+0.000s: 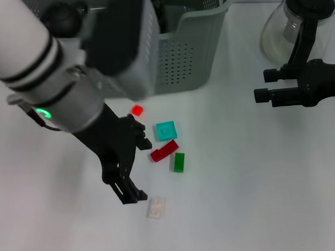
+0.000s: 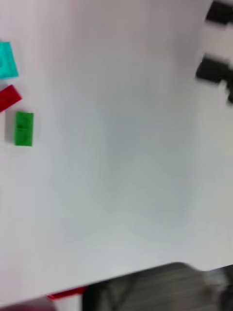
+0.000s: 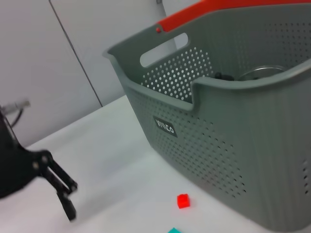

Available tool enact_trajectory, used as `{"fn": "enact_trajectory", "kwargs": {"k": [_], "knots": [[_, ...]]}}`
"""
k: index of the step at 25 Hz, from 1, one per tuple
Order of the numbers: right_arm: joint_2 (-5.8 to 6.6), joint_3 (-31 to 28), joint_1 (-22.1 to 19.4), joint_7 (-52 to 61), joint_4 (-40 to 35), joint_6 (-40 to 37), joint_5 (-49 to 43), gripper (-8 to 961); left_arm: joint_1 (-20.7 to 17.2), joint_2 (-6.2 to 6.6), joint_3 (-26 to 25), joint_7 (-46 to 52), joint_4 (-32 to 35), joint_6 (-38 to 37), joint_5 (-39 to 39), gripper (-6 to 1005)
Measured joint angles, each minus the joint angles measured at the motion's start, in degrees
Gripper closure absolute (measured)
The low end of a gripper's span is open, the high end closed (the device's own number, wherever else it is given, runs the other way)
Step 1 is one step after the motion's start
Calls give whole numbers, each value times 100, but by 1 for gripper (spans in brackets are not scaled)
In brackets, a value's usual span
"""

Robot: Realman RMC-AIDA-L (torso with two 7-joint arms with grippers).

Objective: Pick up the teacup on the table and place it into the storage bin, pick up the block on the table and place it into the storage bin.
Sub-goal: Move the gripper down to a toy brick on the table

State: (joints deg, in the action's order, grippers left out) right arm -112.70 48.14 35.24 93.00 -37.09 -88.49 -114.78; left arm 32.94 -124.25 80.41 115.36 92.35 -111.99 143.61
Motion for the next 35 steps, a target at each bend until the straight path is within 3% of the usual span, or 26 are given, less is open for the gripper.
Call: {"fn": "enact_trajectory", "kwargs": {"k": [13, 22, 35], "knots": [[-68, -15, 12, 148, 0, 18, -6, 208, -43, -14, 1992, -104, -679, 1374, 805, 34], [-67, -32, 9, 138, 0, 54, -3, 209, 14, -26, 2650, 407, -1051, 1701, 823, 33], [-67, -60, -1, 106, -4, 97, -24, 208, 19, -46, 2844, 589, -1220, 1945, 747, 40]]}}
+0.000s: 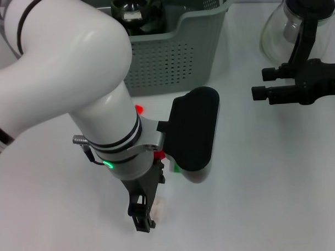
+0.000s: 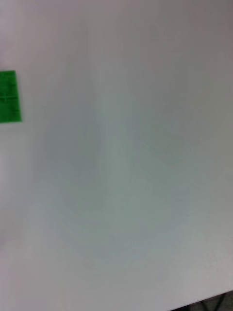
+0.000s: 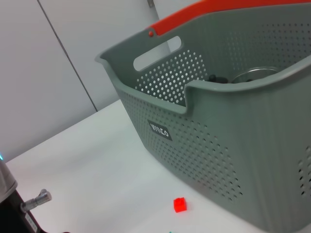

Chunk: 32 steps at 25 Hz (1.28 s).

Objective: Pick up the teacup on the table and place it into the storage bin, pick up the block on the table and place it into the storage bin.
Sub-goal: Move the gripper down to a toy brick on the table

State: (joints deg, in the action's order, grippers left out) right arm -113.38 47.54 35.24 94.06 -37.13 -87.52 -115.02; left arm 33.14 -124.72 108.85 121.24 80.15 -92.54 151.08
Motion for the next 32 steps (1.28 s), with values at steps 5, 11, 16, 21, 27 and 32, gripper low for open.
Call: {"fn": "enact_trajectory", "kwargs": {"k": [5, 11, 16, 21, 27, 32], "knots": [[0, 0, -30, -9, 2, 0, 7, 208, 0, 0, 98, 2, -80, 99, -2, 118], [0, 0, -46, -17, 4, -1, 12, 208, 0, -3, 172, 17, -140, 165, -8, 210], [0, 0, -46, -19, 5, 0, 11, 208, 0, -9, 206, 61, -175, 214, -9, 275], [0, 1, -43, -20, 5, 8, 4, 209, 0, -9, 295, 111, -202, 240, -9, 306], [0, -8, -43, -28, 4, 46, 0, 209, 0, -9, 327, 141, -202, 290, -9, 336], [0, -9, -43, -29, 4, 61, -3, 208, 32, -9, 376, 143, -258, 317, -8, 393]]}}
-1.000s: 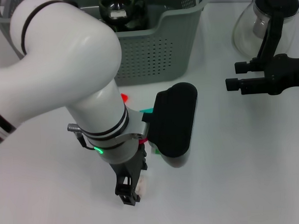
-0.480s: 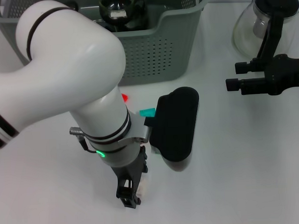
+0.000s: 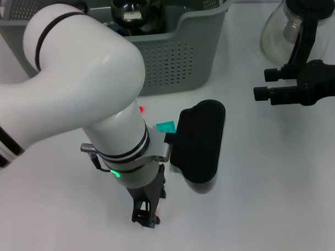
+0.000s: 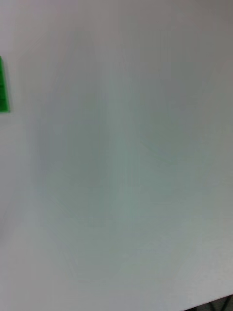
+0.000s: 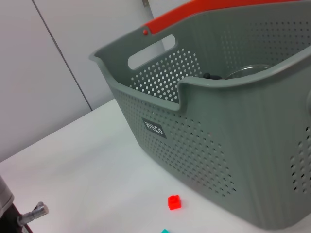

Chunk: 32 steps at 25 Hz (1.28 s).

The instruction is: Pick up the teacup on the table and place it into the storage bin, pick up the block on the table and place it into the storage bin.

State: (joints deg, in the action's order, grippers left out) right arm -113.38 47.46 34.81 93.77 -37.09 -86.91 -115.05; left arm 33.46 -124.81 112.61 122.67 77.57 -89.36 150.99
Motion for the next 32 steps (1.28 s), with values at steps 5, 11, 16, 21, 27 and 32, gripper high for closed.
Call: {"fn": "enact_trajectory", "kwargs": {"k": [5, 11, 16, 21, 27, 32], "knots": [[14, 0, -6, 0, 0, 6, 3, 208, 3, 1, -37, 1, 128, -95, 0, 550], [28, 0, -10, 0, 0, -3, 14, 209, -12, 16, -987, -25, 875, -857, -330, 576], [30, 0, -6, 0, 0, -14, 7, 208, 286, 49, -3803, 289, 1709, -1270, -1029, 593], [36, 22, 5, 0, -1, -32, -3, 208, 1099, 340, -6180, 509, 1432, -1097, -1051, 593], [49, 53, 54, -26, -9, -53, -7, 209, 1911, 1245, -6684, 781, -692, -193, -1031, 558], [36, 53, 61, -65, -6, -100, -9, 209, 2252, 1709, -6664, 808, -2497, 967, -970, 515]]}}
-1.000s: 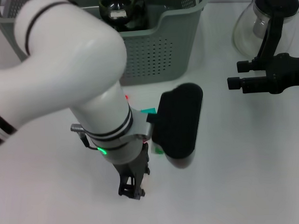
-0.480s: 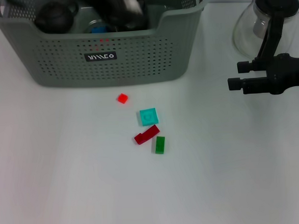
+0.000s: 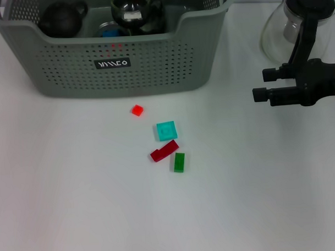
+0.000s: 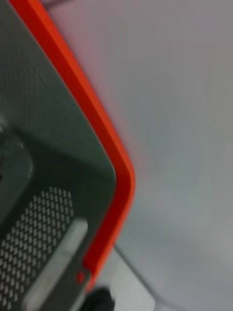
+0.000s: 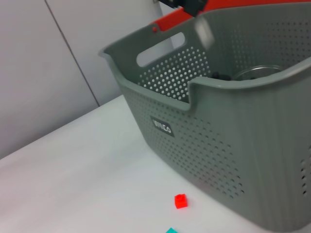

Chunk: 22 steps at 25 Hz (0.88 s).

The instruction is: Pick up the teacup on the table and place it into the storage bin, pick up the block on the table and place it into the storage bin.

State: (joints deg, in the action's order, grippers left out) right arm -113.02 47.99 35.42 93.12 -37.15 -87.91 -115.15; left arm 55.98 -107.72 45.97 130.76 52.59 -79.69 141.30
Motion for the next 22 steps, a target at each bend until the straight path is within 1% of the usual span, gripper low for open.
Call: {"fn": "enact_trajectory", "kwargs": {"k": [3, 6, 7, 8, 9, 10, 11, 12, 13, 14, 15, 16, 17, 18, 19, 20, 22], "knots": [[8, 0, -18, -1, 2, -38, 1, 209, -43, -20, -8, 14, 121, 51, 74, 489], [16, -9, -44, -1, 3, -58, 1, 209, -181, -89, -52, 14, 695, -407, -24, 463], [17, -13, -52, -1, 4, -67, 1, 209, -275, -142, -58, -13, 1048, -689, -147, 454], [17, -15, -56, -2, 4, -74, 1, 208, -275, -142, -58, -13, 1048, -689, -147, 419], [17, -17, -60, -2, 5, -79, 1, 208, -436, -254, -67, -156, 1667, -1274, -467, 384], [17, -26, -69, -3, 5, -85, 1, 208, -650, -466, -68, -504, 2457, -2112, -983, 349], [17, -32, -77, -3, 5, -85, 1, 208, -775, -601, -70, -694, 2840, -2485, -1258, 314], [17, -32, -77, -3, 5, -85, 1, 208, -775, -601, -70, -694, 2840, -2485, -1258, 279], [15, -35, -86, -4, 6, -88, 2, 208, -899, -756, -33, -878, 3187, -2847, -1516, 244], [11, -39, -98, -4, 6, -84, 2, 208, -1049, -936, 43, -1035, 3499, -3144, -1680, 205], [7, -40, -108, -4, 6, -85, 2, 208, -1151, -1057, 130, -1136, 3691, -3303, -1768, 166], [-1, -41, -119, -5, 7, -78, 1, 208, -1326, -1247, 327, -1271, 3949, -3504, -1813, 126], [-4, -44, -132, -5, 6, -65, 2, 208, -1511, -1382, 606, -1373, 4147, -3534, -1775, 87], [-6, -44, -141, -5, 7, -53, 1, 208, -1661, -1469, 846, -1441, 4283, -3537, -1727, 48], [-7, -44, -147, -5, 14, -52, 2, 208, -1889, -1564, 1272, -1542, 4404, -3489, -1643, 47], [-7, -45, -154, -5, 27, -46, 1, 208, -2085, -1612, 1706, -1621, 4454, -3377, -1556, 47], [-9, -44, -155, -5, 58, -46, 2, 208, -2358, -1645, 2638, -1653, 4343, -3012, -1332, 47]]}}
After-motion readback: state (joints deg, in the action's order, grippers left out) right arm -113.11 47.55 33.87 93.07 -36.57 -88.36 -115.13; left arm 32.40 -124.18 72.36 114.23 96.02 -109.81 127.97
